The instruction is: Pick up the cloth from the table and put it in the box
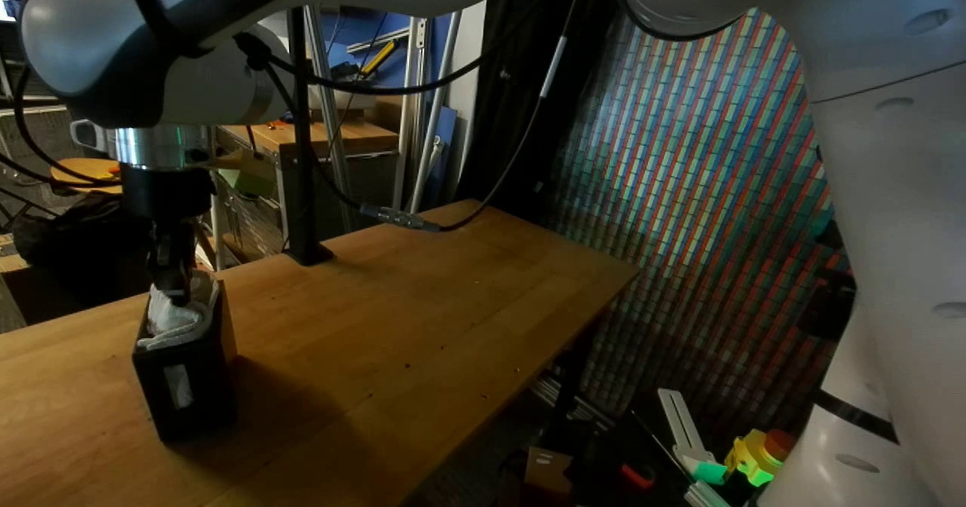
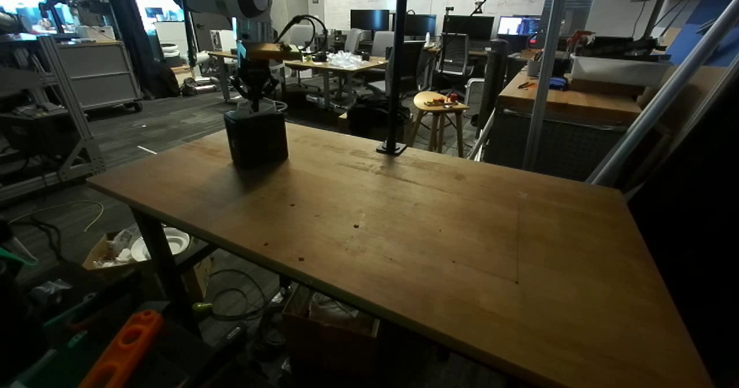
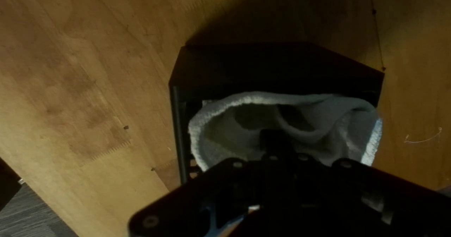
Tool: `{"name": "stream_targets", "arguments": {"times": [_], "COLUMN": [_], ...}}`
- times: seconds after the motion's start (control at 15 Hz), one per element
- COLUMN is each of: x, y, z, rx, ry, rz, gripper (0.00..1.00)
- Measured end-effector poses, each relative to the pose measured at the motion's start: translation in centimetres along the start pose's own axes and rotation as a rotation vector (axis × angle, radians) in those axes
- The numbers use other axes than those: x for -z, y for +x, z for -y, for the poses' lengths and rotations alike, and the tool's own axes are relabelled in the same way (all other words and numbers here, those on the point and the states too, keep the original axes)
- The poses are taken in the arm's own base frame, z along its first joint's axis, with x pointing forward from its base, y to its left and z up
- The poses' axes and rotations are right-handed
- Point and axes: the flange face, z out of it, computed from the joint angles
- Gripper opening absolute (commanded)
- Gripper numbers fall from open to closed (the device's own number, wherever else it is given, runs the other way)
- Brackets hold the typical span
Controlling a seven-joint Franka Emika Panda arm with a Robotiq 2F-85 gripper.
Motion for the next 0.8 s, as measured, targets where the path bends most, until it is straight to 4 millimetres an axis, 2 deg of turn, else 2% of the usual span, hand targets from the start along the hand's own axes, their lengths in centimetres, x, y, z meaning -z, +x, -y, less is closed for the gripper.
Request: {"name": "stream_targets", "arguments": {"times": [0.4, 0.8], "x": [-3.1, -5.3], "y": [-0.2, -0.4], "z": [-0.3, -0.3], "rx": [-0.002, -0.029], "ry": [0.043, 0.093], "rz": [0.015, 0.004], "gripper": [0.0, 0.0]}}
